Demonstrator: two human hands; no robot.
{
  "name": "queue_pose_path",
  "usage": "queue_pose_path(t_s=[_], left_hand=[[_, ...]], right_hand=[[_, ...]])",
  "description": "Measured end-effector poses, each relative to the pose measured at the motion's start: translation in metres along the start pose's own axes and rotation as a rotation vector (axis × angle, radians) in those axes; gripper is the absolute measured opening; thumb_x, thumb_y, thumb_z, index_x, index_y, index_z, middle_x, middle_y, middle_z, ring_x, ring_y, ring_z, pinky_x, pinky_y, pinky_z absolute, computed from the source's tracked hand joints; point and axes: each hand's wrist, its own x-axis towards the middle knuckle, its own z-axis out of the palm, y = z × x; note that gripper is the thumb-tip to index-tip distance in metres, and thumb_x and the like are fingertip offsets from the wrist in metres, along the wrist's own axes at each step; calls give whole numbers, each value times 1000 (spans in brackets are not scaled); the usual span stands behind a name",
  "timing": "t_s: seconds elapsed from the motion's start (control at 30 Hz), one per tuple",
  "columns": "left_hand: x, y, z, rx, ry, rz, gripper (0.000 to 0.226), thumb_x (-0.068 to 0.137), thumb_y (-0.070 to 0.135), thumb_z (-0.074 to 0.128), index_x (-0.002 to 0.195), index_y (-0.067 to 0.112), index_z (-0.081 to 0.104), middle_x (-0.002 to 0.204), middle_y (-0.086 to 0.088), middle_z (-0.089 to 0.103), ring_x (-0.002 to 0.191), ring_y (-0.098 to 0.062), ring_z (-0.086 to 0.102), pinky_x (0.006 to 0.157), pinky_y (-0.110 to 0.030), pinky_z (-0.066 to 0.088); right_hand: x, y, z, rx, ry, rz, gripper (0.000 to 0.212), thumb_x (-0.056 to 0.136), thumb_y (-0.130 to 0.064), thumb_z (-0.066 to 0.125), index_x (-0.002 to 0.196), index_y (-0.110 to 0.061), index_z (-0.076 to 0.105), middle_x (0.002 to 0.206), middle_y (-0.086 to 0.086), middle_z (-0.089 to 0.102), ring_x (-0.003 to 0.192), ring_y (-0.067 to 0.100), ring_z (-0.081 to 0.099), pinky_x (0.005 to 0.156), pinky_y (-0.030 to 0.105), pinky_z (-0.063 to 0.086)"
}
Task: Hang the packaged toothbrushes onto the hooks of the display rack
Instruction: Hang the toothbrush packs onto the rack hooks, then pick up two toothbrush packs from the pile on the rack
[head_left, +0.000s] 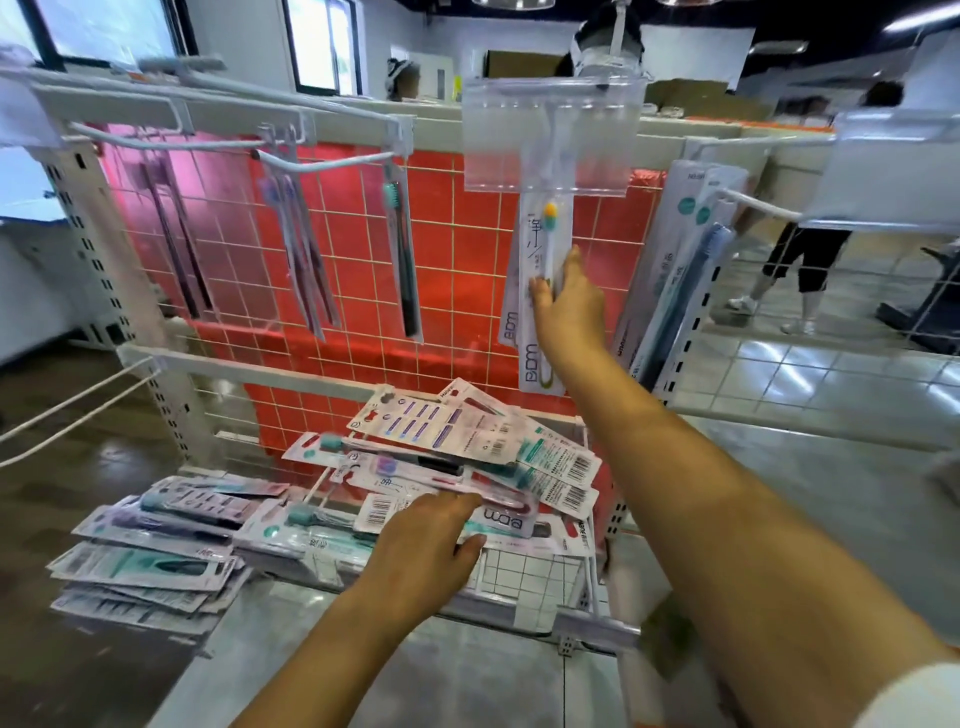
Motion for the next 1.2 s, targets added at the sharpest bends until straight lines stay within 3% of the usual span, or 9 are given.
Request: queue_pose_path(t_s=[0.2, 0.3, 0.37, 0.53, 0.6, 0.7, 0.77, 0.87, 1.2], left_hand=[[-6, 3, -4, -17, -1, 4, 45, 94, 36, 49, 138, 28, 41, 132, 8, 54, 120, -12, 48, 93, -25, 40], [-8, 2, -8, 0, -12, -12, 46, 95, 37, 47, 140, 28, 38, 135, 8, 50, 123, -12, 45, 96, -25, 38], [-8, -1, -10, 16, -13, -24, 46, 95, 38, 45, 140, 28, 37, 136, 8, 49, 123, -12, 45, 96, -26, 38], [-11, -6, -14, 34, -11, -61, 46, 96, 38, 42, 140, 29, 36, 136, 8, 49, 123, -10, 43, 97, -26, 38], [-12, -7, -15, 43, 2, -67, 45, 96, 37, 42, 140, 28, 37, 135, 8, 50, 123, -11, 44, 96, -26, 38], [-11, -7, -15, 55, 13, -75, 44, 97, 37, 42, 140, 29, 38, 135, 8, 49, 123, -10, 44, 96, -25, 38], [-10, -8, -14, 66, 19, -76, 44, 96, 37, 43, 139, 28, 39, 135, 8, 50, 122, -11, 45, 96, -25, 38], [-8, -10, -11, 103, 26, -84, 44, 96, 37, 43, 139, 27, 39, 134, 6, 51, 121, -13, 46, 95, -26, 39], [-10, -32, -2, 218, 52, -127, 41, 94, 33, 47, 134, 22, 47, 120, -1, 60, 111, -22, 54, 86, -34, 44]], right_hand=[[-15, -1, 5, 113, -72, 13, 66, 98, -34, 44, 150, -27, 4, 87, 0, 53, 88, 26, 64, 76, 40, 56], [-23, 6, 8, 145, -135, 34, 73, 96, -44, 41, 150, -25, -5, 118, 10, 59, 105, 31, 61, 85, 41, 50], [-33, 16, 6, 106, -199, 106, 79, 94, -52, 38, 149, -22, -10, 138, 15, 47, 120, 35, 51, 96, 43, 42], [-62, 57, 9, -51, -348, 251, 88, 91, -51, 47, 148, -21, -13, 146, 16, 38, 126, 35, 46, 105, 48, 34], [-74, 67, 10, -82, -374, 232, 82, 93, -40, 52, 149, -21, -5, 141, 14, 44, 125, 33, 47, 105, 47, 37], [-97, 76, 11, -100, -413, 142, 54, 94, -26, 52, 144, -17, 31, 105, 4, 60, 97, 22, 58, 90, 37, 47], [-111, 77, 13, -192, -427, 47, 43, 94, -26, 51, 135, -16, 45, 111, 5, 61, 99, 21, 58, 88, 33, 46], [-126, 78, 17, -266, -446, -77, 39, 95, -28, 48, 132, -17, 49, 125, 3, 54, 108, 21, 54, 92, 30, 42], [-152, 84, 25, -386, -469, -327, 37, 97, -27, 42, 132, -18, 49, 127, -1, 50, 117, 17, 45, 91, 27, 39]])
